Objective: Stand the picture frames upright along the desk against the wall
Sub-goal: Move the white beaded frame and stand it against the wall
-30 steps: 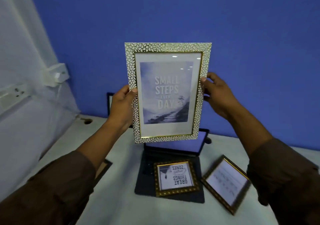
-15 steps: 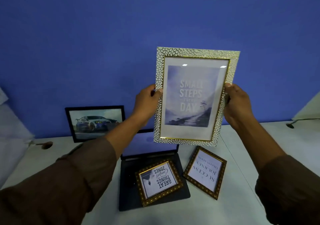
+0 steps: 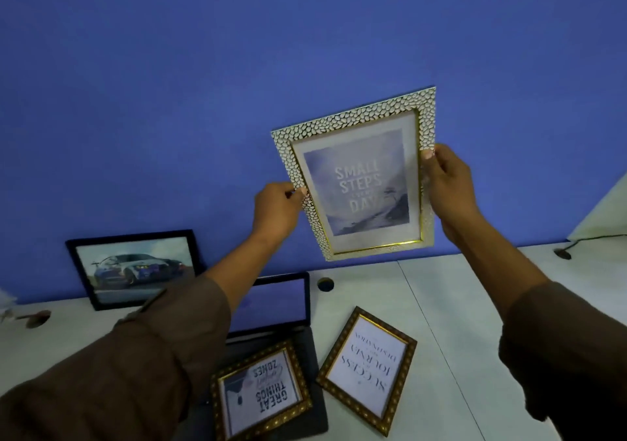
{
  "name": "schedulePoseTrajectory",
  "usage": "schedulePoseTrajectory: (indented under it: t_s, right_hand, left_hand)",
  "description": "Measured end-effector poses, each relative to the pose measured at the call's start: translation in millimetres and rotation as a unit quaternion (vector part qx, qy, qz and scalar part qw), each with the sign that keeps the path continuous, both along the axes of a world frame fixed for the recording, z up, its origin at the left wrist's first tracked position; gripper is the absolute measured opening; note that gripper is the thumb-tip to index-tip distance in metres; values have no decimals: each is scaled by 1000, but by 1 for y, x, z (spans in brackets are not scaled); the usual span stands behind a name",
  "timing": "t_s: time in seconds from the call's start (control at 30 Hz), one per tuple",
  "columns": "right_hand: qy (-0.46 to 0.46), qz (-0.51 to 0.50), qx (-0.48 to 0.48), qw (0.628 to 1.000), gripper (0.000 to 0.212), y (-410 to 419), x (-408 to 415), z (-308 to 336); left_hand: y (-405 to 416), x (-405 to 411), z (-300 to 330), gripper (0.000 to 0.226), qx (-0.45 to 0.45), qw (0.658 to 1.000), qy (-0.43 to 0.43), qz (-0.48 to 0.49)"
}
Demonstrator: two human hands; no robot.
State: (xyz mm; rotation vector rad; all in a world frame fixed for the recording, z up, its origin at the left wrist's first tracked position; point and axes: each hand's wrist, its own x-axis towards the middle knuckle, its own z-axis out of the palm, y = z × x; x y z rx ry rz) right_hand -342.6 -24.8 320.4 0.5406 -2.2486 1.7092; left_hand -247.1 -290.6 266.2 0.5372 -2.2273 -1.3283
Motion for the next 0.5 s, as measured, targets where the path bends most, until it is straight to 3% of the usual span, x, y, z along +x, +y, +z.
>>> schedulePoseTrajectory:
  t_s: [0.17,0.33,0.5]
  right_hand:
    - [76,-58,222,970,38,21,-55,-38]
    - [13,-64,283,957,27,34,-99,-99]
    - [-43,-44,313,948,31,39,-124,-142]
  left_hand:
    - [34,-32,-34,39,25,994,-83,64]
    - [70,-58,-66,32,18,979,-188,74]
    - [81,-78,-89,26,16,974,-217,61]
